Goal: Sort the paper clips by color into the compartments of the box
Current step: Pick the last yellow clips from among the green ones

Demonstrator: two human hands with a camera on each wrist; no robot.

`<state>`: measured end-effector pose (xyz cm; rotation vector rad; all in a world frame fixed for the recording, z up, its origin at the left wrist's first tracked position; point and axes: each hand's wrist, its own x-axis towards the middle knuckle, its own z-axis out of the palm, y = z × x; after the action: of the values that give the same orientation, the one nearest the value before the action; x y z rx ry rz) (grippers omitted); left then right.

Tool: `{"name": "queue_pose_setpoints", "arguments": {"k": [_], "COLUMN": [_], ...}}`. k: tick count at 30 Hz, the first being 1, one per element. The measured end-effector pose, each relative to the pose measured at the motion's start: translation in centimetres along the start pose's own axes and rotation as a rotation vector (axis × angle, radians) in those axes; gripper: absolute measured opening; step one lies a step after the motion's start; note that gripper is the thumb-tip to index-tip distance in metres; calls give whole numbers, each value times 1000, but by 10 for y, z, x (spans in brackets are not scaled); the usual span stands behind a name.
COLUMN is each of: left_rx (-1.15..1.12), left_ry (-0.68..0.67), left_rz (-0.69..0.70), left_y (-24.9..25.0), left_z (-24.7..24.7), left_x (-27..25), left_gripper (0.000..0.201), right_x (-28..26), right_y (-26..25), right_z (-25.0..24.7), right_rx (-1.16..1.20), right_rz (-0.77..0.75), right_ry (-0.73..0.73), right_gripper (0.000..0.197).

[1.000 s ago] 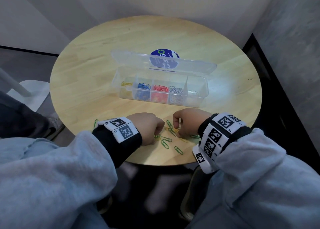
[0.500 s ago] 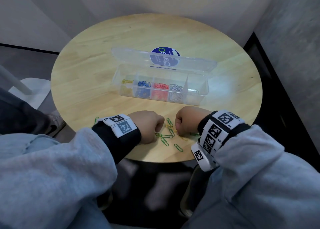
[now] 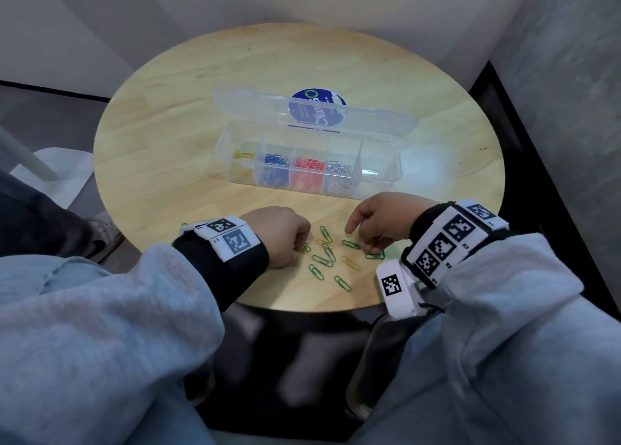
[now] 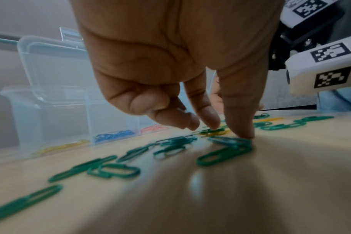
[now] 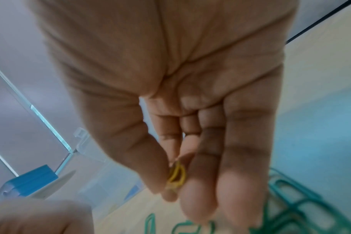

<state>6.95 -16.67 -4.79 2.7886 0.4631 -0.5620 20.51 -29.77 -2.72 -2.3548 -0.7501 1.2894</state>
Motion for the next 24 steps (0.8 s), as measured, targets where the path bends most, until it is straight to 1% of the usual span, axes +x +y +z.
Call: {"name": "queue_pose_setpoints", "arguments": {"k": [3,5,7,10,12,14,18,22,24], "left_rx": [5,31,57,48,-13,-130,-257,-222,-189], "left_ry": [0,-8,-7,-6,-8,-14,18,69,79], "left_rz": [4,22,37,48,39,13,-38,-95,-87], "left_y": [-1,0,1,0,-1,-4,-15,-18,-15], "left_z": [-2,-2,-1,-1,-2,-6,-17,-18,-15], "left_x": [2,3,3,4,3,2,4,5,3], "left_gripper": [30,25,16,8,8,9,8,9,11], "right_x": [1,1,0,-3,-4,-3,-1,2,4], "right_y": [1,1,-1,-4,-5,-6,-10,-11,-10], "right_z": [3,5,8,12,17,22,30,33,33], "right_rx": [12,-48,-192,-364,-449,-518,-606,-628,-620], "right_rz": [70,75,46,31,29,24,12,-2,-3], "right_ry": [-38,-56,-59,-34,-12,10,45,58,55], "right_gripper": [20,18,14,22,25,24,20,15,15]}}
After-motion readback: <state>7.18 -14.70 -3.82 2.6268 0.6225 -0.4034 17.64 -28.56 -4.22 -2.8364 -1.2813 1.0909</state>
